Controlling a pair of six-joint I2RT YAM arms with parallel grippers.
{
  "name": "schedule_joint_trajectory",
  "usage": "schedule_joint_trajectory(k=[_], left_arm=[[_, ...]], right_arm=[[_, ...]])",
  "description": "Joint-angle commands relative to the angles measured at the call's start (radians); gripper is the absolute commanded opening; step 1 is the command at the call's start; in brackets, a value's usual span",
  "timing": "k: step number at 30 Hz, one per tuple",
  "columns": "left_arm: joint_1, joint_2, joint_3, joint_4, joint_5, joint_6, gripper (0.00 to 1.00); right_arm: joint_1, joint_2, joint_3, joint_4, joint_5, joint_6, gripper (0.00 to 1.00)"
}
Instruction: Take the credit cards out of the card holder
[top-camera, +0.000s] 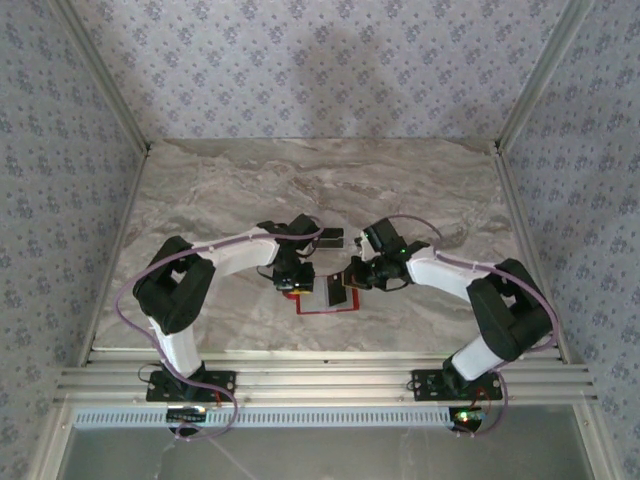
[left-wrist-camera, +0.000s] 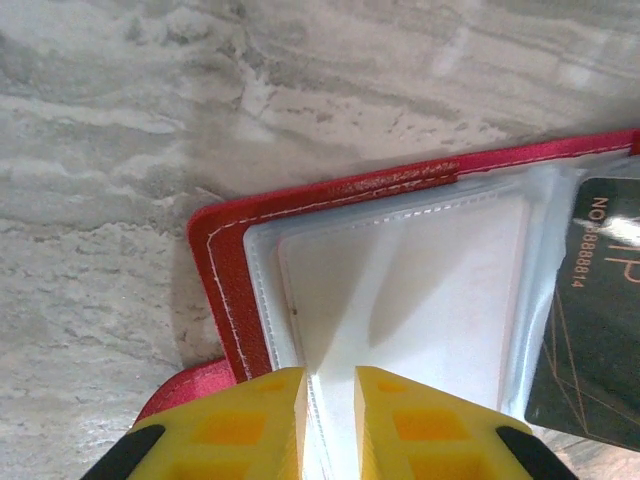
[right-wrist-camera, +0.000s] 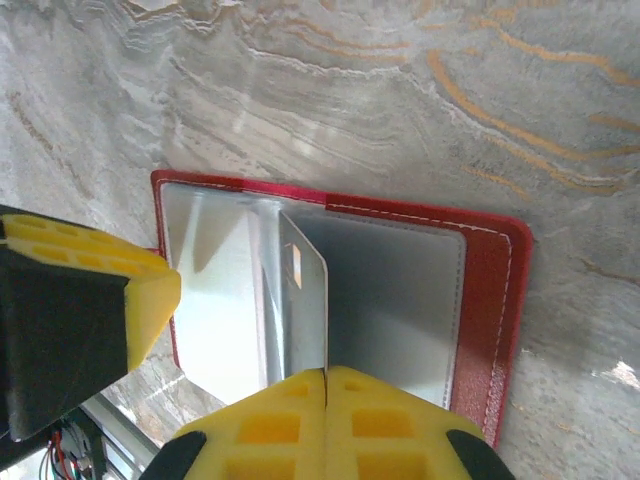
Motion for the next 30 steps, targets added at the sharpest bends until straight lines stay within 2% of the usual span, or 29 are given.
schedule_joint_trajectory(k=[1, 5, 9, 14, 16, 18, 23, 30], left_arm=[[-0.007, -0.018, 0.046, -0.043, -0.021, 0.015, 0.22], [-0.007, -0.042, 0.061, -0.044, -0.038, 0.013, 0.22], [-0.005, -0.074, 0.059, -0.045, -0.062, 0.008, 0.23], [0.004, -0.121, 0.026, -0.032, -0.083, 0.001, 0.23], [0.011, -0.136, 0.012, -0.028, -0.085, -0.001, 0.23], [0.019, -0.143, -0.003, -0.024, -0.081, -0.001, 0.24], [0.023, -0.142, -0.041, -0.029, -0.050, -0.002, 0.24], [0.023, -0.120, -0.105, 0.007, 0.001, -0.017, 0.24]], right_arm=[[-0.013, -0.042, 0.021, -0.077, 0.036, -0.063, 0.00], [-0.024, -0.071, 0.035, -0.109, 0.042, -0.118, 0.00], [-0.031, -0.100, 0.050, -0.134, 0.043, -0.243, 0.00], [-0.037, -0.122, 0.093, -0.202, 0.056, -0.462, 0.02], [-0.036, -0.123, 0.120, -0.226, 0.035, -0.610, 0.03], [-0.016, -0.135, 0.139, -0.254, 0.067, -0.748, 0.03], [-0.013, -0.118, 0.239, -0.374, 0.086, -0.998, 0.02], [-0.032, -0.086, 0.351, -0.447, 0.128, -1.115, 0.00]])
